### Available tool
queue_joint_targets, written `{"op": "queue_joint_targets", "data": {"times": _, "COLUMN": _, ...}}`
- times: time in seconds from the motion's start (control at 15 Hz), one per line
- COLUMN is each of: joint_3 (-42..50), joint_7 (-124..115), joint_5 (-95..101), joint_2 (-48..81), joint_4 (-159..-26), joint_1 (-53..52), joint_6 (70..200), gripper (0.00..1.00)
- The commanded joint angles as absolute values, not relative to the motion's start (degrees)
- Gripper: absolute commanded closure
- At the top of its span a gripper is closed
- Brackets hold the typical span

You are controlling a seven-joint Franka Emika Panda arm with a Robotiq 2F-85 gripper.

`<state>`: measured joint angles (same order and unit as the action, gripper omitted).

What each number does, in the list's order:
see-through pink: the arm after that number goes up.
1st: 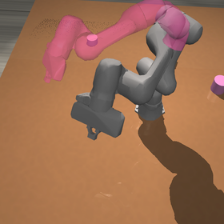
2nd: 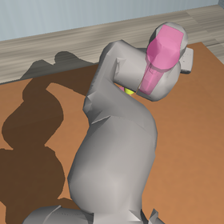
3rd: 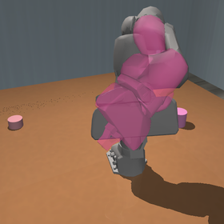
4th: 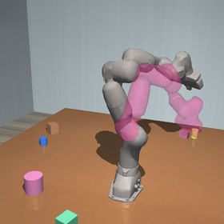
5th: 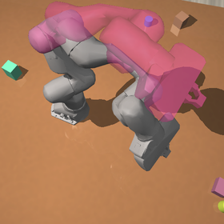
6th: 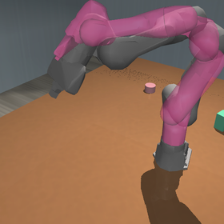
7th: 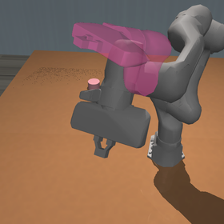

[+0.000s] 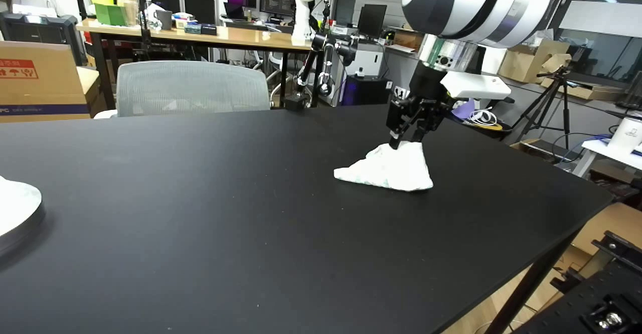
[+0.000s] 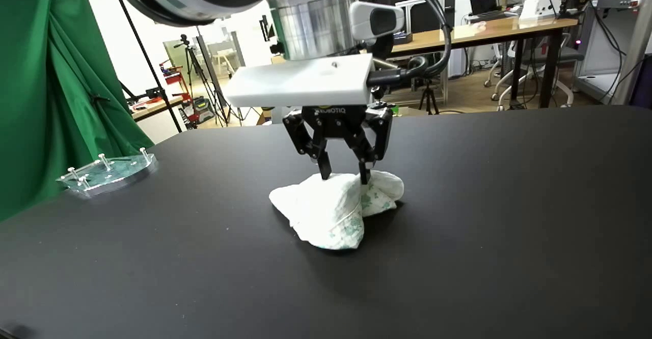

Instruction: Pick the cloth on the table and put it on the stand

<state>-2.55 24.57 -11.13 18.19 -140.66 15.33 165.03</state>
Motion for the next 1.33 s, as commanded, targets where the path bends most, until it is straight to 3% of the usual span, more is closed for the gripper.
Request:
{"op": "queue_joint_targets", "data": {"times": 0.0, "joint_3": -6.2, "joint_7": 27.33, "joint_5": -13.54, "joint_2": 18.41, "joint_4": -138.72, "joint_1": 19.08, "joint_6": 160.25, "gripper": 0.69}}
{"op": "queue_joint_targets", "data": {"times": 0.33, "joint_3": -8.1, "joint_7": 31.04, "joint_5": -18.04, "joint_2": 17.11, "joint_4": -138.34, "joint_1": 20.54, "joint_6": 154.63, "gripper": 1.0}}
{"op": "queue_joint_targets", "data": {"times": 1.27, "joint_3": -1.6, "joint_7": 14.5, "joint_5": -16.67, "joint_2": 0.77, "joint_4": -135.69, "joint_1": 8.69, "joint_6": 152.59, "gripper": 0.99}}
